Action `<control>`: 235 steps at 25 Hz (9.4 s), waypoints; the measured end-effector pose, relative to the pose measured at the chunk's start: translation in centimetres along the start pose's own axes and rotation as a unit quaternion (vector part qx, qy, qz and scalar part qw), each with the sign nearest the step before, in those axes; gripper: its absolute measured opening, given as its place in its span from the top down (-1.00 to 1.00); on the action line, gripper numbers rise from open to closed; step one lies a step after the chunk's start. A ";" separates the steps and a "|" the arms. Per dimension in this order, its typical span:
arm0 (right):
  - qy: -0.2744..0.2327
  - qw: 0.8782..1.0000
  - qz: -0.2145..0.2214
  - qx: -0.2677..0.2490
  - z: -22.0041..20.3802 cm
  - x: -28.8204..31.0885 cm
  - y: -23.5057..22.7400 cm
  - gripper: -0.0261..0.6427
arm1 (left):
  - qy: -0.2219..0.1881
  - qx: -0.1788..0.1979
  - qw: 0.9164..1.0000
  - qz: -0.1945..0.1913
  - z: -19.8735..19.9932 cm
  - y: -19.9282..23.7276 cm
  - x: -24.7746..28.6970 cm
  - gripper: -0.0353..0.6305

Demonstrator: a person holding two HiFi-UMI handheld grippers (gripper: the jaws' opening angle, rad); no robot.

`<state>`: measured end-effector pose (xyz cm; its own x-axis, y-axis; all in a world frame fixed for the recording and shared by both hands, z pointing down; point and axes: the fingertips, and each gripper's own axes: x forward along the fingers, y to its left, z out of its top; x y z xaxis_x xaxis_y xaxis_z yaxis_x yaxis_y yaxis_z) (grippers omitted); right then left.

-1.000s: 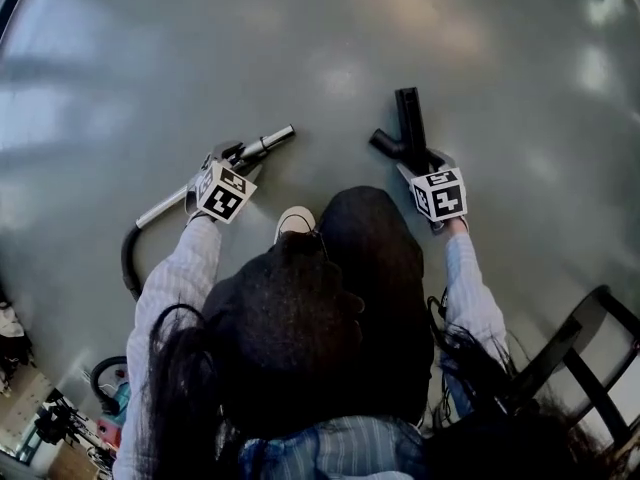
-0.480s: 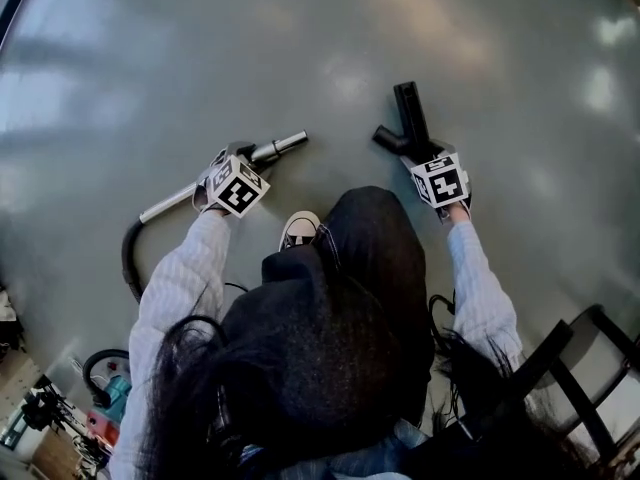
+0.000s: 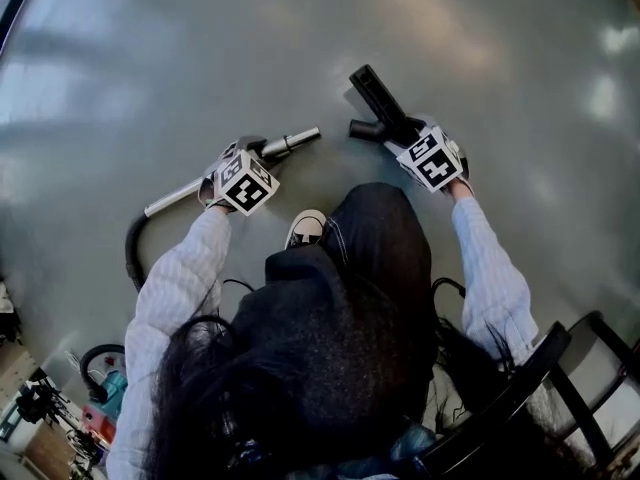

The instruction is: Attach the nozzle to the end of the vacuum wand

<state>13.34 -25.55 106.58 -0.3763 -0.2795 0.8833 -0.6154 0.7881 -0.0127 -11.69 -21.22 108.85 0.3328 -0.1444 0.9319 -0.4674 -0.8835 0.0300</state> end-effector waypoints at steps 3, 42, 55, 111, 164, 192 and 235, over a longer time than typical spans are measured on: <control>-0.006 0.999 0.003 -0.031 2.2 2.0 2.3 0.15 | -0.020 0.000 1.000 -0.001 -1.7 0.1 -0.6 0.23; -0.005 0.964 0.013 -0.265 7.8 -1.6 2.2 0.15 | -0.056 0.051 0.997 -0.015 2.3 -2.6 -3.3 0.24; 0.008 0.964 0.013 -0.267 8.3 -2.7 2.5 0.15 | -0.047 0.086 0.995 -0.014 2.7 -2.9 -3.9 0.24; -0.238 0.945 0.040 0.221 10.2 -6.7 4.4 0.75 | -0.254 -0.298 0.920 0.021 10.1 1.9 -10.3 0.75; -0.212 0.907 -0.008 0.365 24.1 -71.4 27.6 0.89 | -0.401 -0.448 0.797 0.059 20.6 -25.2 -77.7 0.88; -0.231 0.934 0.025 0.273 25.4 -75.2 55.9 0.89 | -0.454 -0.437 0.771 0.091 0.1 -43.2 -89.7 0.88; -0.218 0.956 0.066 0.188 -2.6 -93.2 54.7 0.89 | -0.425 -0.449 0.780 0.098 16.7 -73.1 -84.5 0.88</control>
<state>16.57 45.06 24.79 -0.6698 -0.4580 0.5845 -0.7172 0.6029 -0.3494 8.10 48.14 21.91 0.4274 -0.8173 0.3864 -0.8357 -0.1941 0.5138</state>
